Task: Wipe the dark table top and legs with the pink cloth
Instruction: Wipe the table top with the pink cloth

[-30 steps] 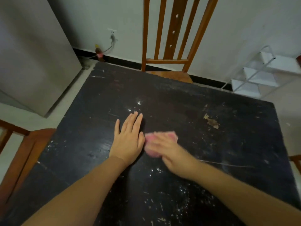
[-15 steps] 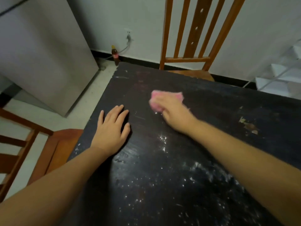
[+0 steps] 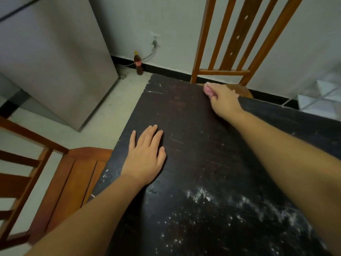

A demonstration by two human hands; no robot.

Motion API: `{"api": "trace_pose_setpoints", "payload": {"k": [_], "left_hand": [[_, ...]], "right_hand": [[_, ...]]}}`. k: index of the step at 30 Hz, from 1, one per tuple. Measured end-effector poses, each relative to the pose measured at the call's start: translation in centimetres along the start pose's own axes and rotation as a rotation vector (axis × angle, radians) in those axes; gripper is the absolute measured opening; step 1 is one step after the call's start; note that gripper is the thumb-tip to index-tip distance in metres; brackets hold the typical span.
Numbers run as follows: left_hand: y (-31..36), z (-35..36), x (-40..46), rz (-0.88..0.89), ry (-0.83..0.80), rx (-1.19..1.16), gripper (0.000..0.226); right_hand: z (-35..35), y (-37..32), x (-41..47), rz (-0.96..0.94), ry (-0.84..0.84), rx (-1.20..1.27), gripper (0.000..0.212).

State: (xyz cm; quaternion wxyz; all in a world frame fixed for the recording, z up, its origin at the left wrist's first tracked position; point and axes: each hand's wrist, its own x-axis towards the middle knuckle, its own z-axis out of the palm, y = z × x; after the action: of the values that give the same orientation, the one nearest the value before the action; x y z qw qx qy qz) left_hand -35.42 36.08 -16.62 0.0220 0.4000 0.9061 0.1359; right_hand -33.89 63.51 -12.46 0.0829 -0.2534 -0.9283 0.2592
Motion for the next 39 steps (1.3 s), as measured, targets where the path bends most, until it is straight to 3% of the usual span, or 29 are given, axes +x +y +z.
{"api": "trace_pose_setpoints", "payload": {"k": [5, 9, 10, 14, 17, 19, 21, 23, 25, 26, 27, 29, 31, 34, 36, 37, 39], "left_hand": [[-0.2, -0.1, 0.0, 0.0, 0.011, -0.073, 0.062], [-0.2, -0.3, -0.1, -0.021, 0.039, -0.148, 0.061], [-0.2, -0.3, 0.0, -0.022, 0.031, -0.156, 0.062], [-0.3, -0.1, 0.1, -0.02, 0.007, -0.104, 0.065], [-0.2, 0.0, 0.2, -0.019, 0.011, -0.1, 0.064], [-0.2, -0.3, 0.1, -0.02, 0.034, -0.211, 0.063], [-1.2, -0.9, -0.2, -0.089, 0.116, -0.339, 0.061], [-3.3, -1.6, -0.7, -0.246, 0.19, -0.342, 0.054], [-4.9, -2.5, -1.3, -0.443, 0.116, -0.343, 0.043], [-5.2, -2.6, -1.5, -0.524, 0.041, -0.369, 0.039], [-5.3, -2.6, -1.6, -0.561, -0.018, -0.371, 0.036], [-5.1, -2.6, -1.4, -0.551, -0.04, -0.301, 0.034], [-5.1, -2.5, -1.3, -0.514, 0.009, -0.279, 0.033], [-5.6, -2.3, -1.3, -0.539, 0.04, -0.334, 0.032], [-5.7, -2.3, -1.1, -0.605, 0.086, -0.447, 0.032], [-6.0, -2.4, -1.1, -0.662, 0.079, -0.557, 0.035], [-6.7, -2.7, -1.0, -0.812, 0.132, -1.015, 0.051]], "right_hand": [[4.2, -5.3, -10.1, -0.489, -0.183, -0.122, 0.044], [2.1, -4.1, -14.9, -0.607, -0.634, 0.072, 0.05], [1.1, -3.9, -13.0, -0.581, -0.598, 0.099, 0.049], [-0.2, -3.8, -0.5, -0.337, -0.181, 0.041, 0.038], [2.7, -4.3, 4.2, -0.242, -0.149, -0.105, 0.026], [4.2, -6.3, 2.4, -0.378, -0.144, -0.134, 0.028], [5.3, -8.4, -2.4, -0.544, -0.254, -0.101, 0.031], [6.3, -8.8, -8.5, -0.641, -0.47, -0.174, 0.037], [5.3, -7.9, -12.7, -0.778, -0.748, -0.025, 0.044], [4.2, -7.9, -12.4, -0.772, -0.781, 0.074, 0.043], [3.5, -7.9, -10.5, -0.7, -0.707, 0.157, 0.043], [3.0, -9.0, -4.3, -0.513, -0.385, 0.233, 0.047], [3.1, -9.6, 2.2, -0.348, -0.181, 0.143, 0.047], [6.0, -9.8, 7.6, -0.161, -0.132, -0.007, 0.034], [7.8, -11.0, 6.9, -0.253, -0.138, -0.093, 0.025], [8.5, -11.6, 5.6, -0.339, -0.161, -0.105, 0.025], [8.5, -12.7, 1.0, -0.475, -0.26, -0.086, 0.032]]}}
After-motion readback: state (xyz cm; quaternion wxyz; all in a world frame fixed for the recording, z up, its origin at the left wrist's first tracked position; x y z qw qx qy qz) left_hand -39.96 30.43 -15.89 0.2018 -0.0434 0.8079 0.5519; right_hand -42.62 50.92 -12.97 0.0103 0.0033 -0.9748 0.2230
